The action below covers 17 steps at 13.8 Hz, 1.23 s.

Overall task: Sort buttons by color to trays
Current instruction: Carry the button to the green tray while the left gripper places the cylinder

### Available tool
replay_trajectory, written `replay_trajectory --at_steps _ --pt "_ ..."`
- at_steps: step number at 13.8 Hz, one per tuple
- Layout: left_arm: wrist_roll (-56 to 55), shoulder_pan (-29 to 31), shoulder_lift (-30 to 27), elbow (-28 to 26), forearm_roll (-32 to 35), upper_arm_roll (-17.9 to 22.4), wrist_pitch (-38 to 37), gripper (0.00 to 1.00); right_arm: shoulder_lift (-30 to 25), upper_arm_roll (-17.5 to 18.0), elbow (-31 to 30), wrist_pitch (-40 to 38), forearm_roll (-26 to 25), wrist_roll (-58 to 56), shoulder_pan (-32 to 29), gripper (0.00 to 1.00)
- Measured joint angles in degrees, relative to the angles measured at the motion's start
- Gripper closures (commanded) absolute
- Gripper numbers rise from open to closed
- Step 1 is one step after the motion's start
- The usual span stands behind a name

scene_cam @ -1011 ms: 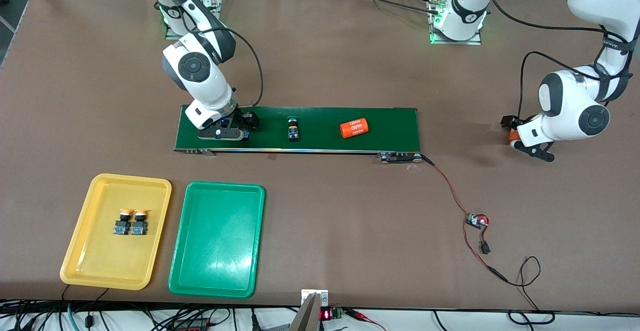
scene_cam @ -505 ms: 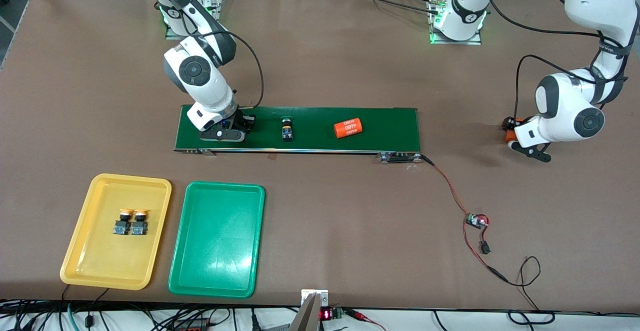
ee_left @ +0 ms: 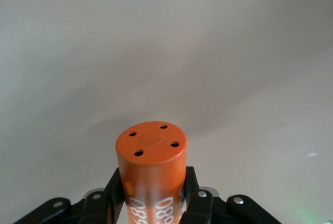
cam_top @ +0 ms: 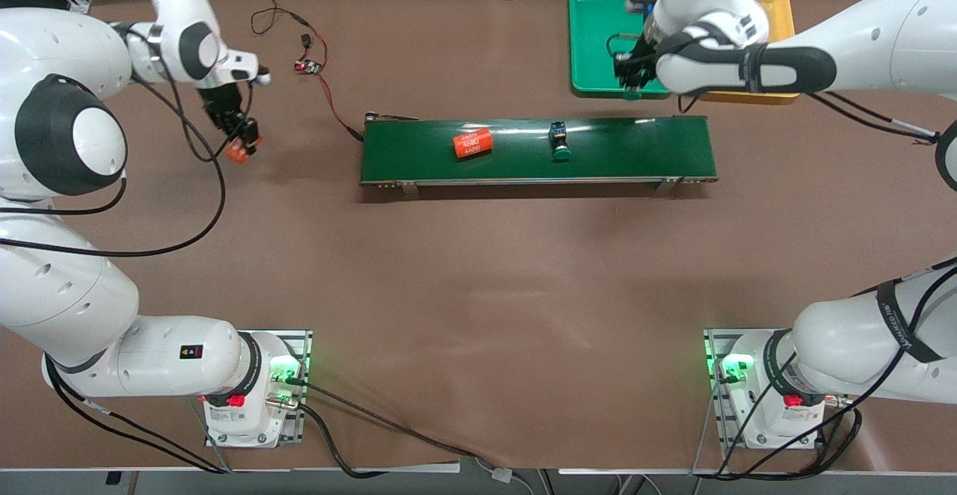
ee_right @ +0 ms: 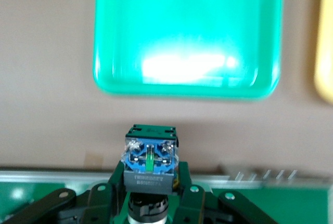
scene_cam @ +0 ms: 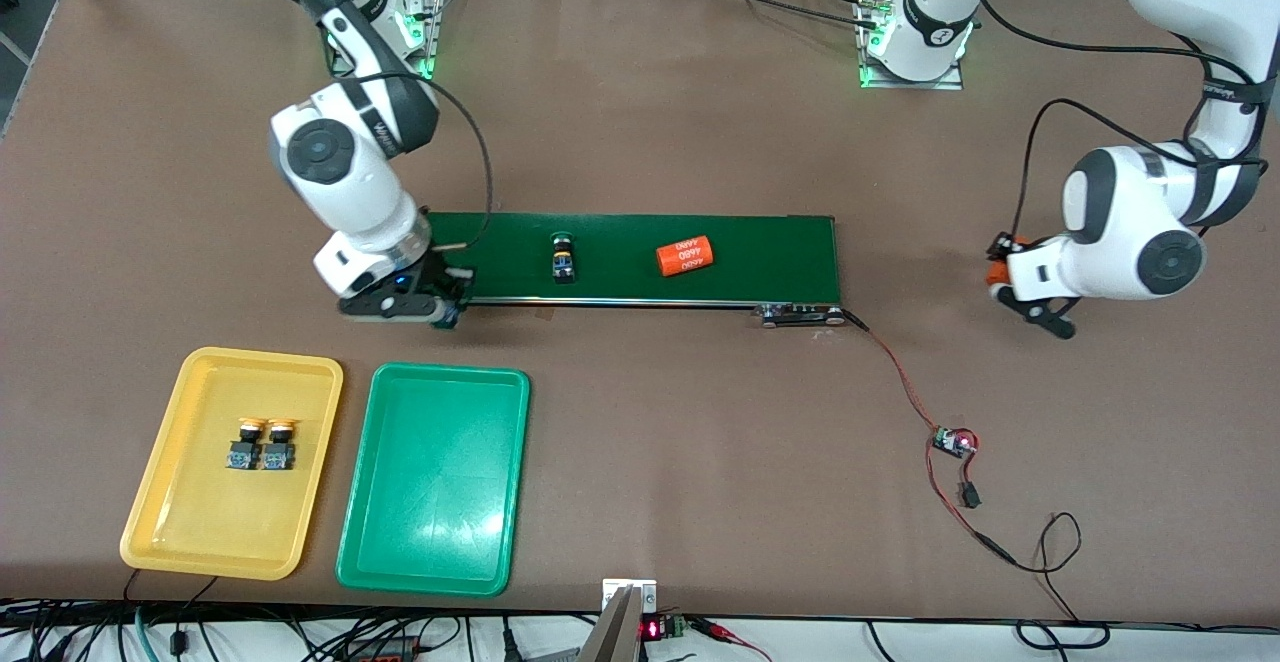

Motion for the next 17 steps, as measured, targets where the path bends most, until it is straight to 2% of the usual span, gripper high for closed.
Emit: replay_trajectory --at_steps 3,7,11,12,13,16,17 --pt "4.2 -0.44 -0.06 2.56 0.0 -7.22 -0.56 0.86 4.89 -4.47 10.15 -0.48 0.07 -7.92 -0.15 0.86" --pt "10.83 -0.7 -0.07 4.35 0.01 -15.38 -0.56 0.87 18.05 -5.65 22.23 0.61 -0.05 -10.44 -0.07 0.86" --pt "12.29 -2.3 0.19 4.39 0.01 -22.93 -0.21 0.87 26.69 -6.68 26.71 7.78 -1.63 -10.51 1.9 0.84" --pt "12.28 -2.81 0.36 4.39 0.01 -23.97 0.68 0.87 27.89 -7.12 26.97 9.06 -2.0 -10.51 2.24 0.77" --pt "12.28 -3.38 0.67 4.39 0.01 -24.39 1.75 0.87 28.76 -7.28 27.11 9.74 -2.15 -10.51 2.35 0.63" --pt "12.29 -4.96 2.11 4.35 0.01 -24.78 4.66 0.86 29.95 -7.82 27.25 11.45 -2.24 -10.51 2.44 0.3" --pt "12.3 -5.46 2.66 4.34 0.01 -24.99 5.23 0.83 30.08 -7.98 27.26 11.68 -2.25 -10.51 2.45 0.22"
